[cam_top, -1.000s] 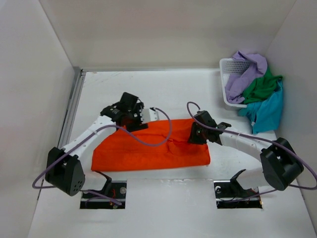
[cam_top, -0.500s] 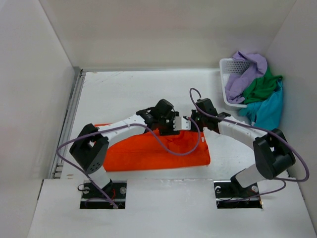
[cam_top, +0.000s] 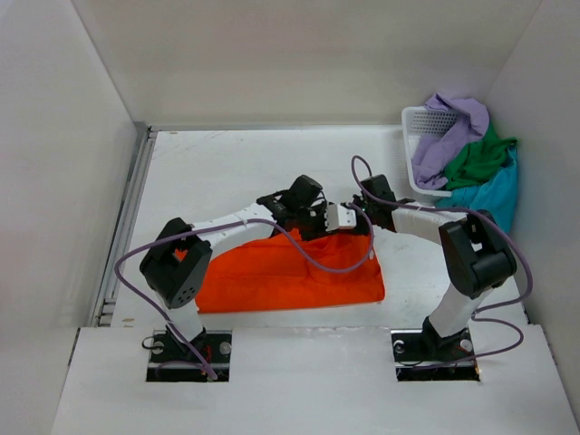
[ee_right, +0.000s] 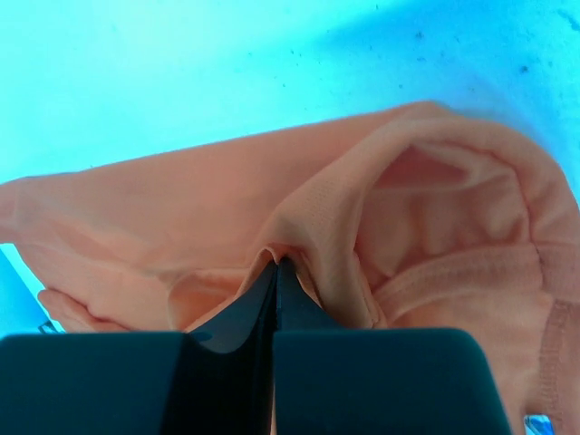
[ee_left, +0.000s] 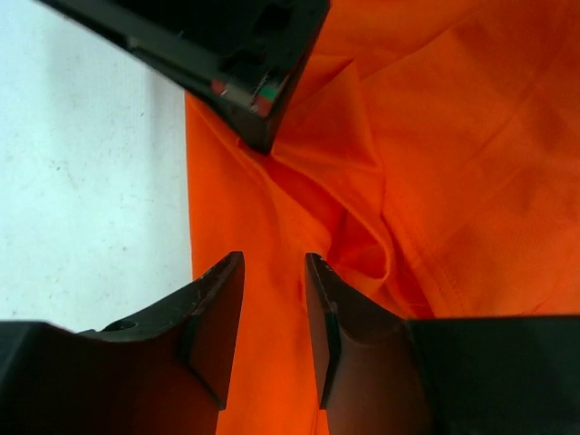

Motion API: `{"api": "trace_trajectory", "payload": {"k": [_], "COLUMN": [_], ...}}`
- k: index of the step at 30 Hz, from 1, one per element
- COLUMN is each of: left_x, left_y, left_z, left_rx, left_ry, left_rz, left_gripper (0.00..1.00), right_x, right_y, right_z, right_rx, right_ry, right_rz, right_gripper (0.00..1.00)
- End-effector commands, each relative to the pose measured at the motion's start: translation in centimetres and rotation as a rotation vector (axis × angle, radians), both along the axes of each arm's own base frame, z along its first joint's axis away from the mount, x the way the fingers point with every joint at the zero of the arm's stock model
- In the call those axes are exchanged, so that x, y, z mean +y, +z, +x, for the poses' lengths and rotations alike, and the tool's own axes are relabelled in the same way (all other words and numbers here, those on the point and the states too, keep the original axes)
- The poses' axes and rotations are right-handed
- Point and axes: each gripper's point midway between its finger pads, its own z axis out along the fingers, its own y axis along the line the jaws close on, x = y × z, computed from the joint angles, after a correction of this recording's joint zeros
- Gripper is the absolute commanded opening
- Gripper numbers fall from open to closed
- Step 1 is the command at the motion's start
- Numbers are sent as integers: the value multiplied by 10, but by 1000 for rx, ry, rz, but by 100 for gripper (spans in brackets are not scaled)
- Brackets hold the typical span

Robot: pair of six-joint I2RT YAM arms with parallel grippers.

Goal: Fold and stack the t-shirts
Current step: Fold the other side of the tshirt into a rectangle

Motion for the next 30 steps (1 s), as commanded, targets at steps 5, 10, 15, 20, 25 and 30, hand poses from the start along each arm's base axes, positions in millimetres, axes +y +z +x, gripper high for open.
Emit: {"api": "trace_trajectory", "payload": {"k": [5, 10, 15, 20, 25, 30], "left_x": [-17, -7, -1, 6, 13, 20], "left_y": [-7, -36, -48, -54, -60, -45], "left_z": [-26, -27, -20, -23, -47, -34], "left_rx": [128, 149, 93, 91, 165, 129], "left_ry": [-87, -69, -41, -20, -63, 10], "left_rz": [-23, 47, 92, 143, 196, 178], "left_gripper": [31, 30, 30, 37, 25, 6], "right_x": [17, 15, 14, 12, 10, 5], "right_y": [20, 25, 30, 38, 39, 42], "right_z": [27, 27, 24, 21, 18, 9], "right_rx": [-73, -86, -96, -114, -116, -121], "right_ry": [1, -1, -1, -4, -7, -7], "right_rz": [79, 85, 90, 97, 94, 87], "right_gripper": [0, 0, 0, 0, 0, 0]}}
